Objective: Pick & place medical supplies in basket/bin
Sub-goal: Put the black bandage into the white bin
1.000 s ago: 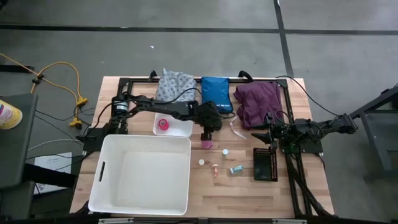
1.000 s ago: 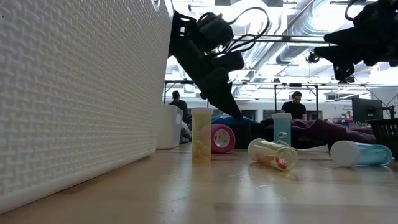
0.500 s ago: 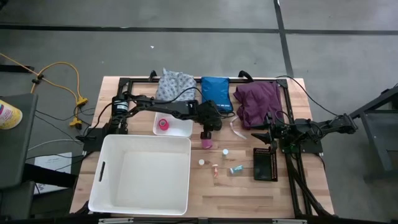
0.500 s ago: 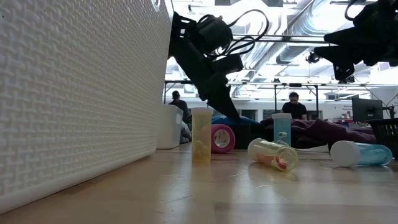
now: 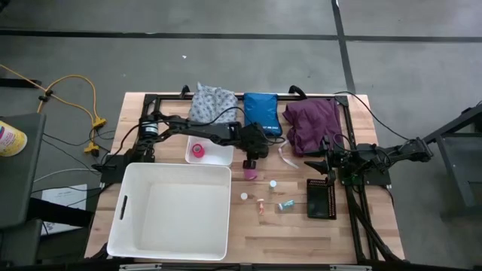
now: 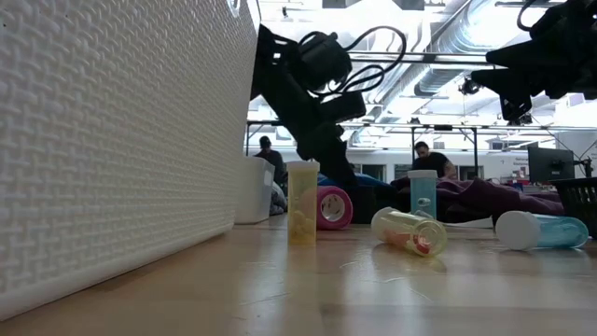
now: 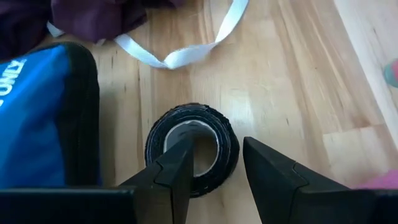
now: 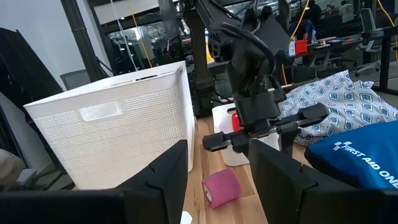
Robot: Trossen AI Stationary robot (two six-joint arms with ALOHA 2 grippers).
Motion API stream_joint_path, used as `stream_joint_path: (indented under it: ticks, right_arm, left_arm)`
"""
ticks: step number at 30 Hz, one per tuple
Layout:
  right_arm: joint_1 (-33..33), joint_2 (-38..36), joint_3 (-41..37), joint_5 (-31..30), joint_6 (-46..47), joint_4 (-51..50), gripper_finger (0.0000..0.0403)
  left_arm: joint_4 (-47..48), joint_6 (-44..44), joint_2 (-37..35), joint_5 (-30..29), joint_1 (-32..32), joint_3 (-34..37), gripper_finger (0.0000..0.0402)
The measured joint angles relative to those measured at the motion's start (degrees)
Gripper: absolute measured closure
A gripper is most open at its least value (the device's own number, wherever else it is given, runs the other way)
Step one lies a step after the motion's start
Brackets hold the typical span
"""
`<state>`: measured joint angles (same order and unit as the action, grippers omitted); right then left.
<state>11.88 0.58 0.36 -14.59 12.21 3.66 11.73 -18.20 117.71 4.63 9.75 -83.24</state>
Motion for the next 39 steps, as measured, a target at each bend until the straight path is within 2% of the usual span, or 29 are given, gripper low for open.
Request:
stream_joint_path:
  ticks: [9,24,39]
  right_arm:
    - [0.00,0.00,0.00,0.00,0.00,0.00,0.0245]
    - [0.00,0.00,-0.01,0.00,0.00,0.00,0.0245]
    - [0.00,0.02,0.00,0.00,0.00,0.00,0.0245]
  left_arm:
    - [0.72,1.10,0.05,0.06,0.31,-0.01,0.0273]
    - [1.28,1.31,0.18,0.15,0.29,0.10,0.0348]
    - [1.24,2.21,0.20,-0.07,-0.01,0.10,0.0353]
